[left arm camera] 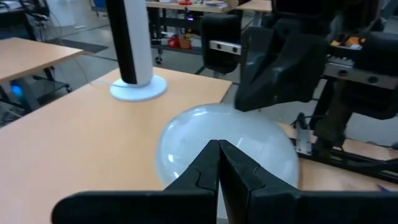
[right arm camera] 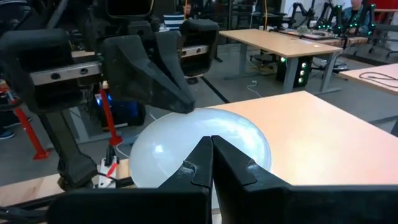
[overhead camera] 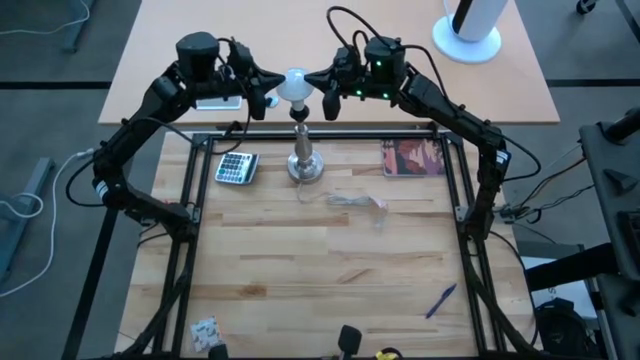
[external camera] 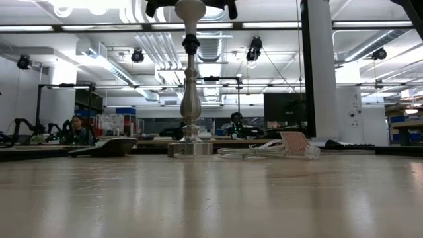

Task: Screw lightbulb
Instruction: Remove the lightbulb from the table lamp

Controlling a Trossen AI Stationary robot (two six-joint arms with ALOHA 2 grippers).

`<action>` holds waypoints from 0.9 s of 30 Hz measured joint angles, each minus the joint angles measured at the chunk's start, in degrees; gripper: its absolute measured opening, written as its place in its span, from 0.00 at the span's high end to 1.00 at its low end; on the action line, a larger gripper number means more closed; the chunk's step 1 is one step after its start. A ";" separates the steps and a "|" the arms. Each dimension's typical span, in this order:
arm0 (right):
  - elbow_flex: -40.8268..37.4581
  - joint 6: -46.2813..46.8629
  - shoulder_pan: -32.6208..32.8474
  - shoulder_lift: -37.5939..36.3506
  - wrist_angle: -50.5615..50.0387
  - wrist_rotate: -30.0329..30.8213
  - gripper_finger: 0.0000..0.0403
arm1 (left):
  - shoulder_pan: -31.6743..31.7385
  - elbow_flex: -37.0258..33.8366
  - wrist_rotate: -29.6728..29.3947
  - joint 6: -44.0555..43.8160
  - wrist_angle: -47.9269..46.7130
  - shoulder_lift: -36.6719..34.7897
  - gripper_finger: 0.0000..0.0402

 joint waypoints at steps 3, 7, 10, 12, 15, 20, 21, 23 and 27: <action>-0.02 0.55 -0.08 0.04 0.15 1.06 1.00 | -0.02 0.15 0.39 -0.31 -0.22 -0.14 1.00; -0.04 1.04 -0.27 0.07 0.23 1.46 1.00 | -0.15 0.15 0.80 -1.37 -0.22 -0.38 1.00; -0.09 1.60 -0.34 0.07 0.43 1.76 1.00 | -0.20 0.10 1.13 -1.61 -0.45 -0.70 1.00; -0.16 1.91 -0.34 -0.49 0.54 2.03 1.00 | -0.27 0.08 1.59 -2.37 -0.78 -0.99 1.00; -0.31 1.73 -0.41 -1.50 0.38 2.20 1.00 | -0.39 0.02 2.15 -3.65 -1.04 -1.70 1.00; -0.46 2.22 -0.47 -2.62 0.47 2.19 1.00 | -0.35 0.02 1.75 -3.85 -0.04 -3.45 1.00; -0.46 2.28 -0.60 -2.81 0.58 2.17 1.00 | -0.33 0.09 1.50 -3.58 0.07 -3.59 1.00; -0.46 2.22 -0.63 -3.00 1.16 2.07 1.00 | -0.33 0.21 -0.50 -2.31 1.32 -3.70 1.00; -0.46 1.73 -0.46 -3.04 1.38 -1.07 1.00 | -0.24 0.21 -5.91 2.00 2.04 -3.39 1.00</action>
